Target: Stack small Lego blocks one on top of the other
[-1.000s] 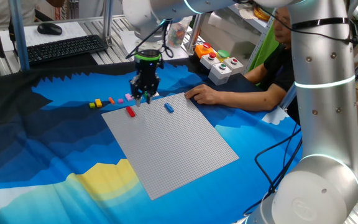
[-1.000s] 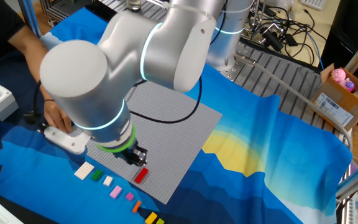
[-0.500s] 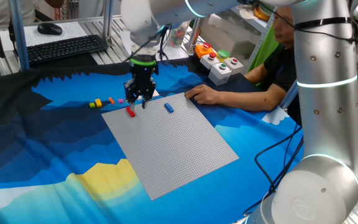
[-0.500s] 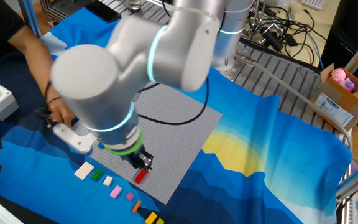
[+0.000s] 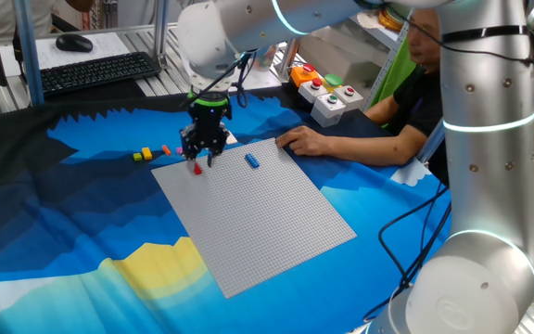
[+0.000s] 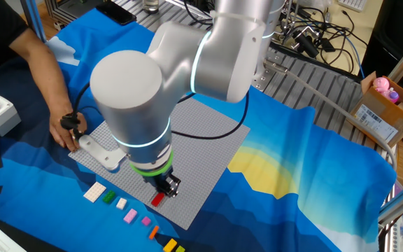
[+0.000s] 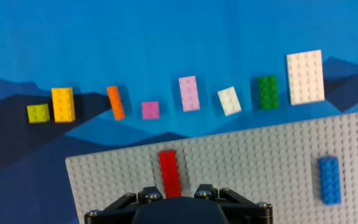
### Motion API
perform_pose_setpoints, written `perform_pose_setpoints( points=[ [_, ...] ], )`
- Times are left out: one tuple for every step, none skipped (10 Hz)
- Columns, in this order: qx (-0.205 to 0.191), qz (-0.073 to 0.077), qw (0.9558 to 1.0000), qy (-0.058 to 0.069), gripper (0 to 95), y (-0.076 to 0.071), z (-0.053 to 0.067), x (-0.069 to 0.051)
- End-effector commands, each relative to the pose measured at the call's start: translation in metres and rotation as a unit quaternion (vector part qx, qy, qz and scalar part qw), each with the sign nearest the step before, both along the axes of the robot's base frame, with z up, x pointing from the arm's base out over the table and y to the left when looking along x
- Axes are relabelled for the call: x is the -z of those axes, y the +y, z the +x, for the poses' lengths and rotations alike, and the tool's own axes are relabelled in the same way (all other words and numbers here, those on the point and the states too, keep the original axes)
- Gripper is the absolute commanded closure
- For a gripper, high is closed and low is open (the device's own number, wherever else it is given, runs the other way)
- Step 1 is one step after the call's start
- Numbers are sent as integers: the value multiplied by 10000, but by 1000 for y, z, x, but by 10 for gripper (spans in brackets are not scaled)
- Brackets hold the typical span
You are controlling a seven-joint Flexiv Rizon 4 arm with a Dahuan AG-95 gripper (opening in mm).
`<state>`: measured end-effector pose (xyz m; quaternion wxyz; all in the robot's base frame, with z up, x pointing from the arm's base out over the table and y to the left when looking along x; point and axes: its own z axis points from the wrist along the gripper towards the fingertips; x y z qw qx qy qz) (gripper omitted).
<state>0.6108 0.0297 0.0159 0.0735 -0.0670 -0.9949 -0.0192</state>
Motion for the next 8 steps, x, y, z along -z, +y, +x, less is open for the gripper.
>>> perform_pose_setpoints(
  points=[
    [1,2,10000,-4,570,1,1,1],
    [7,2,10000,-8,570,2,1,2],
    [23,-3,10000,-20,570,4,0,3],
    [19,-6,10000,-22,570,4,0,3],
    [11,-6,10000,-21,570,4,0,3],
    [-5,1,10000,-17,570,4,1,3],
    [-12,3,10000,-18,570,4,1,3],
    [-16,2,10000,-22,760,4,1,3]
  ],
)
